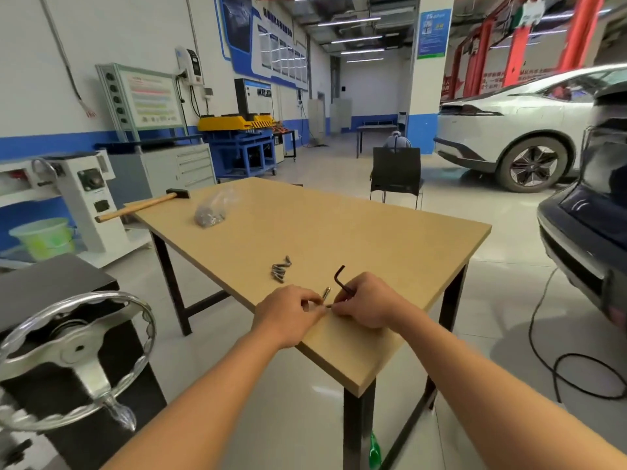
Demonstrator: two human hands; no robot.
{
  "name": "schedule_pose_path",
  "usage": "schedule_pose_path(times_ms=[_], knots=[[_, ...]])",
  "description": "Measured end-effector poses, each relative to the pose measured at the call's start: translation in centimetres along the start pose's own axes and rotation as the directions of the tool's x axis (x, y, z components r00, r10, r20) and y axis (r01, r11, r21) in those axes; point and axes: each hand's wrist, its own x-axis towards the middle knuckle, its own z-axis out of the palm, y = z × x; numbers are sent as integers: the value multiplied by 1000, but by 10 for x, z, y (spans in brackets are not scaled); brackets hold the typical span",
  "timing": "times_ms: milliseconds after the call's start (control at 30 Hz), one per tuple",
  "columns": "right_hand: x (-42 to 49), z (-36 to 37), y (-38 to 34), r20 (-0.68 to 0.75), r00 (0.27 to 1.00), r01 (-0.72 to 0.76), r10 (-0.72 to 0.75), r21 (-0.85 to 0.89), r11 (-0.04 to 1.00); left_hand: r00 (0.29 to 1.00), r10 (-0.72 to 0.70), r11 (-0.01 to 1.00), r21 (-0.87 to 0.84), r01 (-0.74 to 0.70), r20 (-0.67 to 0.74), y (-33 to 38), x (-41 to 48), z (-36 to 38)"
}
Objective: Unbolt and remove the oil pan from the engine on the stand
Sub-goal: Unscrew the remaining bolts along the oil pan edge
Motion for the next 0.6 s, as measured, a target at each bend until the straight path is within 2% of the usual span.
schedule_pose_path(times_ms=[133,267,467,533,600], knots=[[20,3,1,-75,997,-9,5,-48,999,992,-82,997,6,82,-93,3,15,7],[29,11,2,-150,988,-31,28,-18,999,983,-123,992,-14,122,-136,3,24,10],[23,20,4,-224,974,-16,19,13,1000,972,-171,976,-163,144,-164,-4,21,7],[15,23,4,-286,958,16,23,132,991,974,-187,945,-294,143,-129,-5,12,0],[6,21,-1,-303,947,7,112,365,931,976,-210,883,-438,168,-48,-9,-2,-14]])
